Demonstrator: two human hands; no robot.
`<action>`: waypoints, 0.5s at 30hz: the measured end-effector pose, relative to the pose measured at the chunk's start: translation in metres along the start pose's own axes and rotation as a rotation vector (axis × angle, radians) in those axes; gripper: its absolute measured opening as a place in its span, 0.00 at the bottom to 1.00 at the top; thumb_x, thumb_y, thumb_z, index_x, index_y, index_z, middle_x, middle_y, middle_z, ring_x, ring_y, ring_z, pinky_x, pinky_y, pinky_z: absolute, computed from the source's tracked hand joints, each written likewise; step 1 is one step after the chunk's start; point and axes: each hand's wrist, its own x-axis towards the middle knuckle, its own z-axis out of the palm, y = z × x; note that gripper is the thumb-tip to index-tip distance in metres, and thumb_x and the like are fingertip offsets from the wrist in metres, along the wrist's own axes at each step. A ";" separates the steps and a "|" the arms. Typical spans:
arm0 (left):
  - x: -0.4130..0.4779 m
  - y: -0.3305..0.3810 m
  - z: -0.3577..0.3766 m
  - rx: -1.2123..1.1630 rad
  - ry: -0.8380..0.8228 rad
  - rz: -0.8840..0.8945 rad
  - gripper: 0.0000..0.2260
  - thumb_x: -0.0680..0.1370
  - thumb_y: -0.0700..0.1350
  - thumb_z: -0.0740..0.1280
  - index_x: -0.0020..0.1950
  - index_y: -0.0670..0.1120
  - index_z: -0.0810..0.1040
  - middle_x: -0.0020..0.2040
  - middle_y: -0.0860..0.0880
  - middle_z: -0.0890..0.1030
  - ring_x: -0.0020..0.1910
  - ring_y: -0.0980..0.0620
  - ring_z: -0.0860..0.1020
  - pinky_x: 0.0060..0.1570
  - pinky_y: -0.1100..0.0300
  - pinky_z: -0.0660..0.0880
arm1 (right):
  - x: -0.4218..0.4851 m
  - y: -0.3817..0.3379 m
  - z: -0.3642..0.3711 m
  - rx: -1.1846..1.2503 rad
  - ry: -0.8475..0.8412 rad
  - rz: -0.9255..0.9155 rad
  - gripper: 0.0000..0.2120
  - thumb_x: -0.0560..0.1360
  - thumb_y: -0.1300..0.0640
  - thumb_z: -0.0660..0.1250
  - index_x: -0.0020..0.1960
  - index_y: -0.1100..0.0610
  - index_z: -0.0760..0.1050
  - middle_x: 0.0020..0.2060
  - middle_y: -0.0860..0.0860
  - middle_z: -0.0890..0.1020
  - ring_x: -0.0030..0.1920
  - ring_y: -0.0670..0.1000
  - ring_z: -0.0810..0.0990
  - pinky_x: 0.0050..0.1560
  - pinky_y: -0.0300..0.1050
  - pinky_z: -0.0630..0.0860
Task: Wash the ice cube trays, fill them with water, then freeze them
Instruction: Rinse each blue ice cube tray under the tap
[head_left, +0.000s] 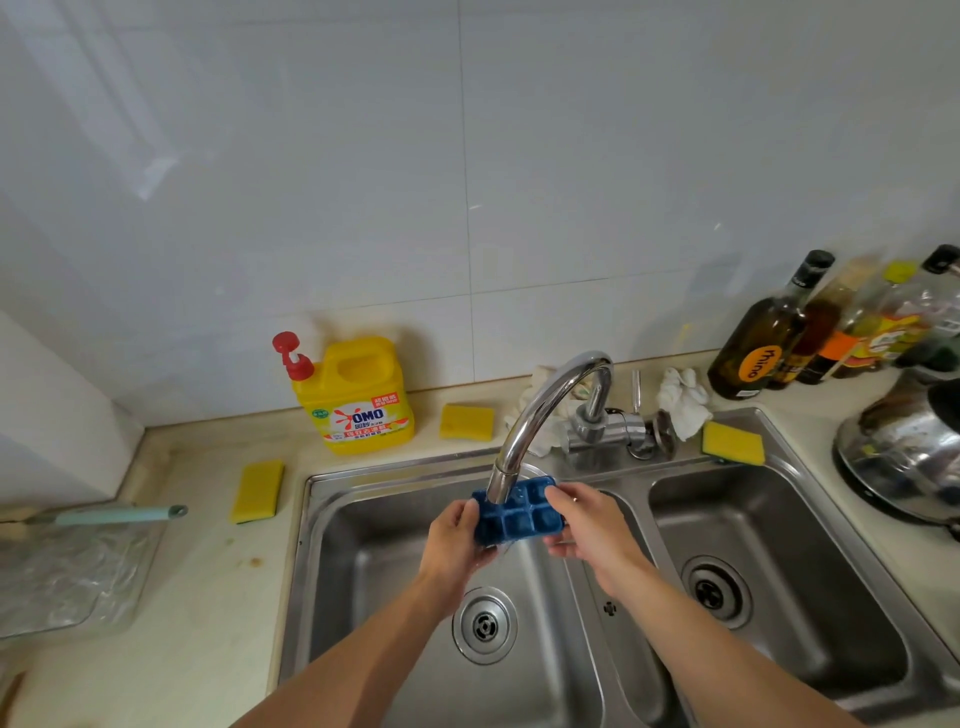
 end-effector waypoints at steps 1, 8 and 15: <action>0.000 0.000 0.001 0.001 0.002 -0.012 0.12 0.86 0.46 0.58 0.58 0.41 0.78 0.54 0.37 0.84 0.53 0.40 0.83 0.54 0.46 0.82 | -0.001 -0.001 0.000 -0.008 0.006 -0.013 0.04 0.81 0.54 0.69 0.54 0.52 0.80 0.43 0.56 0.86 0.35 0.51 0.83 0.41 0.50 0.84; 0.001 -0.002 0.002 0.113 0.001 -0.041 0.09 0.85 0.46 0.62 0.56 0.42 0.78 0.47 0.41 0.86 0.43 0.45 0.86 0.41 0.55 0.83 | 0.000 0.002 -0.002 -0.002 0.014 0.038 0.09 0.82 0.53 0.67 0.54 0.59 0.79 0.40 0.59 0.85 0.32 0.53 0.81 0.39 0.48 0.82; -0.004 0.013 -0.014 0.226 0.118 0.196 0.06 0.81 0.49 0.68 0.54 0.48 0.78 0.47 0.48 0.84 0.43 0.54 0.84 0.38 0.65 0.79 | 0.004 0.010 0.014 0.107 -0.155 0.257 0.11 0.85 0.56 0.62 0.62 0.63 0.74 0.54 0.68 0.82 0.43 0.63 0.82 0.46 0.55 0.82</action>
